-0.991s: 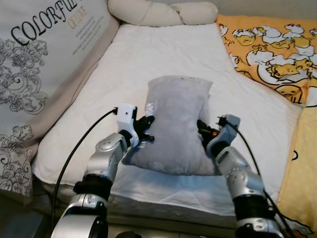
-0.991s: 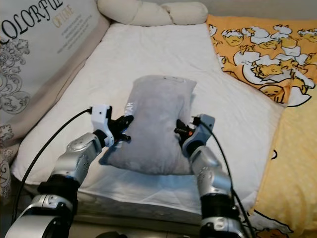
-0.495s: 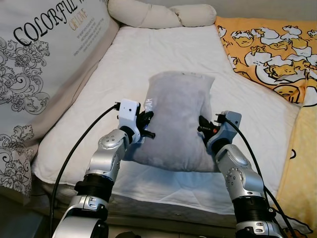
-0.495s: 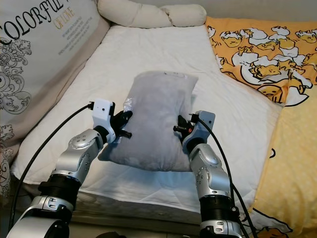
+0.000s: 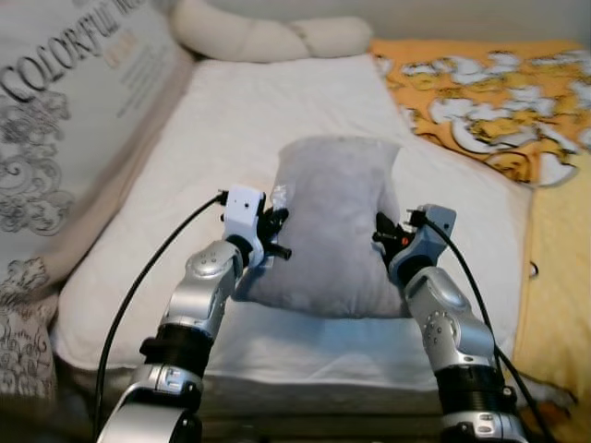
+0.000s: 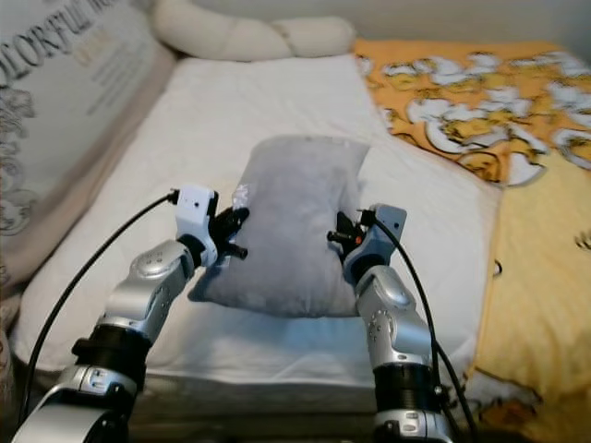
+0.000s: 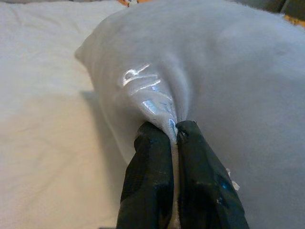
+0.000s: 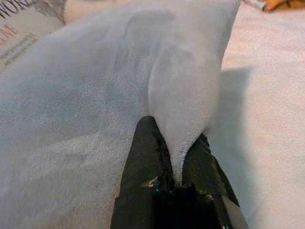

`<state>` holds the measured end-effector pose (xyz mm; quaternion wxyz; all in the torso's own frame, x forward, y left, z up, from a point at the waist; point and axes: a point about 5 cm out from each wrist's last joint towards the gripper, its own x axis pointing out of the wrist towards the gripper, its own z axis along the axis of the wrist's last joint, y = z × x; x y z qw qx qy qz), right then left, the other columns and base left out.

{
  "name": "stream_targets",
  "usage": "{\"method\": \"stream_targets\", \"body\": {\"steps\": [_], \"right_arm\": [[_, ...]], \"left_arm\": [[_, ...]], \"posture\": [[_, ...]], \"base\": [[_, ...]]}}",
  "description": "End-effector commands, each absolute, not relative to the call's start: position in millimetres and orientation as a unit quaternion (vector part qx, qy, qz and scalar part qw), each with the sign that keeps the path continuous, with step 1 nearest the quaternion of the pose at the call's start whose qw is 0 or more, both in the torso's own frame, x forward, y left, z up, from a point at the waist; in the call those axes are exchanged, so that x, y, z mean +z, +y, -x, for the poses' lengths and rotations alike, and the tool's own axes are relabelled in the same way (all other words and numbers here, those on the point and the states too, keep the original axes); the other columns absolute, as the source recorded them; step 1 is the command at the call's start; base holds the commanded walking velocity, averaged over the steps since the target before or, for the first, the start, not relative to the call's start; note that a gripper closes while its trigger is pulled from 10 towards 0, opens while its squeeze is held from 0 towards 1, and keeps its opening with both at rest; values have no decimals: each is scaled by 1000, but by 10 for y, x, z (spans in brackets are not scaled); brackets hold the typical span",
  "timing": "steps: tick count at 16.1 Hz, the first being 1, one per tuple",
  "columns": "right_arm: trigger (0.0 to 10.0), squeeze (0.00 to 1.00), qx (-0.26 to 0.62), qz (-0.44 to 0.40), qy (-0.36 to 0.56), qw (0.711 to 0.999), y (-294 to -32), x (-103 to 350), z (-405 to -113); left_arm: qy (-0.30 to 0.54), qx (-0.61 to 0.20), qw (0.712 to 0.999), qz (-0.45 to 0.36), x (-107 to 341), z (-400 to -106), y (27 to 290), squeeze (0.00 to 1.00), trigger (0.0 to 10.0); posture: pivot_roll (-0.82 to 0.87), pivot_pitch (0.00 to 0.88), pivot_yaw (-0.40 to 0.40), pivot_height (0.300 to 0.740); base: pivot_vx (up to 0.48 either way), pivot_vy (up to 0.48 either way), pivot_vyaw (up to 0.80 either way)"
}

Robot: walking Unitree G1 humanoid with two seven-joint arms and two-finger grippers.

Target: Clean up the room

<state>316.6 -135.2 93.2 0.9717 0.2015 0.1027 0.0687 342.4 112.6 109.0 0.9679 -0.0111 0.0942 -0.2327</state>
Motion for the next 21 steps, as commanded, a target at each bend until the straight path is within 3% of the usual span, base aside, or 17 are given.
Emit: {"method": "stream_targets", "body": {"steps": [1,9,10,13,15,18,21], "right_arm": [[10000,0,70,-210,84,972,-1331,1029,-3183],[10000,0,57,-208,90,972,-1333,987,-3166],[10000,0,56,-207,91,972,-1336,986,-3164],[10000,0,59,-202,93,973,-1342,988,-3160],[10000,0,58,-200,99,973,-1359,986,-3168],[10000,0,62,-203,99,972,-1361,995,-3180],[10000,0,63,-201,100,972,-1363,1002,-3184]], "left_arm": [[77,-230,970,-5,1190,-3456,1149,0,8196],[77,-233,969,-11,1190,-3446,1141,0,7961],[69,-236,969,-13,1206,-3444,1127,0,10000],[63,-240,969,-18,1226,-3446,1101,0,10000],[63,-237,969,-17,1232,-3456,1098,0,9216],[62,-233,970,-13,1235,-3465,1101,0,9922],[62,-231,971,-9,1235,-3471,1096,0,10000]], "posture": [[-10,0,25,740],[-11,0,33,740],[-15,0,36,740],[-20,0,41,740],[-19,0,38,740],[-19,0,34,740],[-23,0,33,740]], "base": [[0,435,0],[0,424,0],[0,0,0],[0,0,0],[0,0,0],[0,0,0],[81,0,0]]}}
